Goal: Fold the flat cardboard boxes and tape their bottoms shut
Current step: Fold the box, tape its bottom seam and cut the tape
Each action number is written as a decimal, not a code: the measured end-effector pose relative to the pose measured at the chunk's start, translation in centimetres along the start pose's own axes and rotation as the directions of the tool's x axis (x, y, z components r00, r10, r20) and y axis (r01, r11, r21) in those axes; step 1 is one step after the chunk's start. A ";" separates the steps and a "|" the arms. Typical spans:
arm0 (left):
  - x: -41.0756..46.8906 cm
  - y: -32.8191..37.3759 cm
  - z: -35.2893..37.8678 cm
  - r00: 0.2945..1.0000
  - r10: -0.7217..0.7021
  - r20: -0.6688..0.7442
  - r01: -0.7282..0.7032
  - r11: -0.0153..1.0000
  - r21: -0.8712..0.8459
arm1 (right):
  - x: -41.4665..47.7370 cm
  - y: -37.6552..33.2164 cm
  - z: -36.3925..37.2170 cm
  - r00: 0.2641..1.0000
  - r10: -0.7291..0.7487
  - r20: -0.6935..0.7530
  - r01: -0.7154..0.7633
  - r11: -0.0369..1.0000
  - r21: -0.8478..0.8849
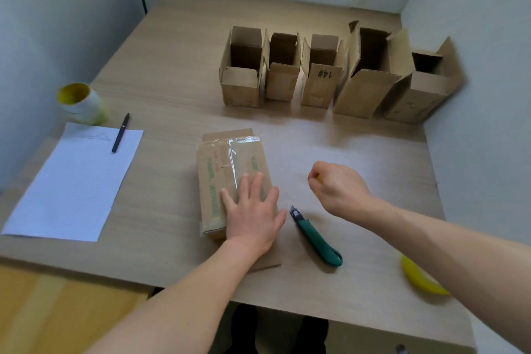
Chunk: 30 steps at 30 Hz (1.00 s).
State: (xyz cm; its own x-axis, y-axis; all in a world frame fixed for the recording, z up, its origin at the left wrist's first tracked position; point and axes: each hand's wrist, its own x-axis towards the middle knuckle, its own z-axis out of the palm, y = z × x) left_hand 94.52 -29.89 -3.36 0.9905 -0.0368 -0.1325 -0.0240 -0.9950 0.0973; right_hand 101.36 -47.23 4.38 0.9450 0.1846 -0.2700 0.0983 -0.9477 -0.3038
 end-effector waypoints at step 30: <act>-3.9 -7.9 0.2 0.985 -0.162 0.055 0.170 0.888 -0.428 | -4.9 5.3 5.8 0.969 -0.216 0.120 0.240 0.940 -0.242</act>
State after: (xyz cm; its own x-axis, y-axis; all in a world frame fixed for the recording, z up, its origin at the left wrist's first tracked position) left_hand 90.85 -21.89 -3.76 0.9722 0.1200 -0.2009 0.2052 -0.8497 0.4856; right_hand 95.43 -51.62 -1.19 0.8569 0.4149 -0.3060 0.3944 -0.9098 -0.1291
